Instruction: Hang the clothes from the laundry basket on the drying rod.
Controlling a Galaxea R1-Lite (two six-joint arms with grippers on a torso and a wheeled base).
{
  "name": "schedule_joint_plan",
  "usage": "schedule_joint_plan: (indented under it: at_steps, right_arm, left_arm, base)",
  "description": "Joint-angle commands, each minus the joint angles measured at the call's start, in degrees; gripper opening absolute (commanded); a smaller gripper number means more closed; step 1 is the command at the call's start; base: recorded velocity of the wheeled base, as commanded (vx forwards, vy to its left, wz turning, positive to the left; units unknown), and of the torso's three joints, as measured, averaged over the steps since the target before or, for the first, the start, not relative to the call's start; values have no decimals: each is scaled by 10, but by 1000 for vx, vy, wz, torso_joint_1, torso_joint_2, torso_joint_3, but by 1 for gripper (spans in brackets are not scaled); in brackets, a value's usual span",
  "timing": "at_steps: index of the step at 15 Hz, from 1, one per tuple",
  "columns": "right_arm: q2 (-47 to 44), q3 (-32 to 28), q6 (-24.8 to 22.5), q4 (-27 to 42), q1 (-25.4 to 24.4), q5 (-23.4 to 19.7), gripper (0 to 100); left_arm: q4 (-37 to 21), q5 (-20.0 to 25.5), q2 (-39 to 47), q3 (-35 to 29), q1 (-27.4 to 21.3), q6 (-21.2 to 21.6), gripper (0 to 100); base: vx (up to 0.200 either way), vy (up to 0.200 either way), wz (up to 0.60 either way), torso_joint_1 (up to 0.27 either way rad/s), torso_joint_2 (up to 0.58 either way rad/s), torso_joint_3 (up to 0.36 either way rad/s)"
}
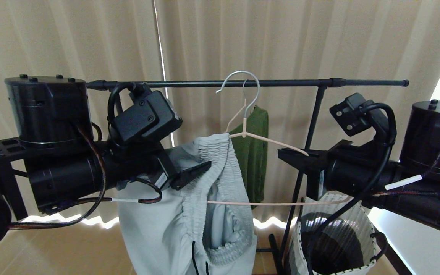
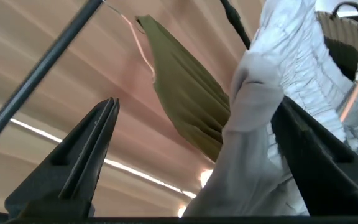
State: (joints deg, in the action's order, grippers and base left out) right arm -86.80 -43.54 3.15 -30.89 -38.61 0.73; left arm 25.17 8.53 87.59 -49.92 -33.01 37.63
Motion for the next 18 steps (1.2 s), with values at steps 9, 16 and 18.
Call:
schedule_joint_plan:
  at_steps: [9,16,18]
  right_arm:
    - [1,0,-6,-3,0,-6,0]
    - [2,23,-43,-26,33,0,100]
    - [-1,59,-57,-79,35,0,100]
  left_arm:
    - [3,-2,-3,13,1,-3,0]
    - [1,-136,-11,34,12,-21,0]
    - [1,-246,-3,36,8,-87,0]
  base:
    - [0,0,0,0,0,0]
    - [0,0,0,0,0,0]
    - [0,0,0,0,0,0]
